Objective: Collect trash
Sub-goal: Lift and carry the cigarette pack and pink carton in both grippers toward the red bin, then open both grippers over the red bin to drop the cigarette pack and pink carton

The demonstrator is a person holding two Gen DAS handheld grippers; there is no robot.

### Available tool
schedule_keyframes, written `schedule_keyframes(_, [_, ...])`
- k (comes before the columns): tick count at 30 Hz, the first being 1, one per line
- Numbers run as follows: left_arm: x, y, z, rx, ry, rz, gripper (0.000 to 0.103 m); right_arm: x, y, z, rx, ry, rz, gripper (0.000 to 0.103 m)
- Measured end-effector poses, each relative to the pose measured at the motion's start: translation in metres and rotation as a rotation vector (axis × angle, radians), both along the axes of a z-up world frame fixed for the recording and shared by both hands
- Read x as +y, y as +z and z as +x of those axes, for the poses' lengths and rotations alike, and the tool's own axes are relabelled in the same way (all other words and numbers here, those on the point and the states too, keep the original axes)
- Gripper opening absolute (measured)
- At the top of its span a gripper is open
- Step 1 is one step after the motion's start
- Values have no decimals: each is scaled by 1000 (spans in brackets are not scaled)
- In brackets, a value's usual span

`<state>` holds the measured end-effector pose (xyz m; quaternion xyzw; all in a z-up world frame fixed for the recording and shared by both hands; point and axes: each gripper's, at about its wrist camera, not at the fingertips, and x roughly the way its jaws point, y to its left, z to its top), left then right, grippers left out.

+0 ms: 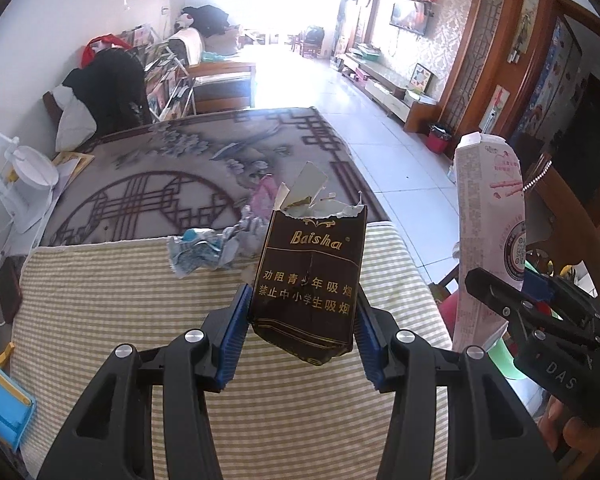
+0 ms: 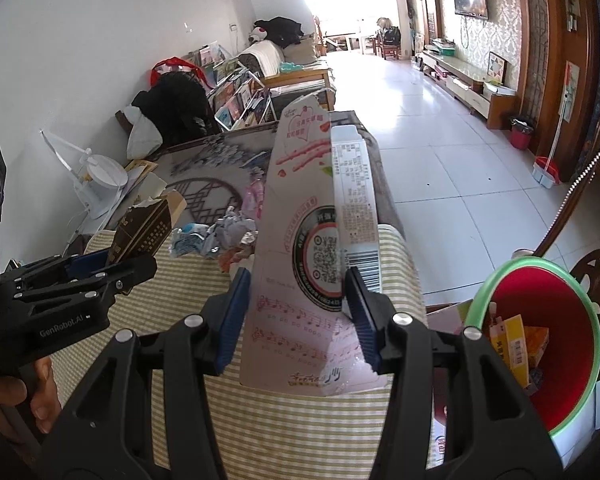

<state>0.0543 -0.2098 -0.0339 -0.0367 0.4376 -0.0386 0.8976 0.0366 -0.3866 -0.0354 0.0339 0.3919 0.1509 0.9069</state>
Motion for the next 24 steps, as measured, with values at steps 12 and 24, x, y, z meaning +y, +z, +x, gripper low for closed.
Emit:
schedule_keyframes(12, [-40,1,2,0,-40,7,46,-39,-2,-3,1,-47,10,48])
schedule_keyframes(24, [-112,-5,17,20,-188,-1,47,-119,-10,-18,21,-227,14,48])
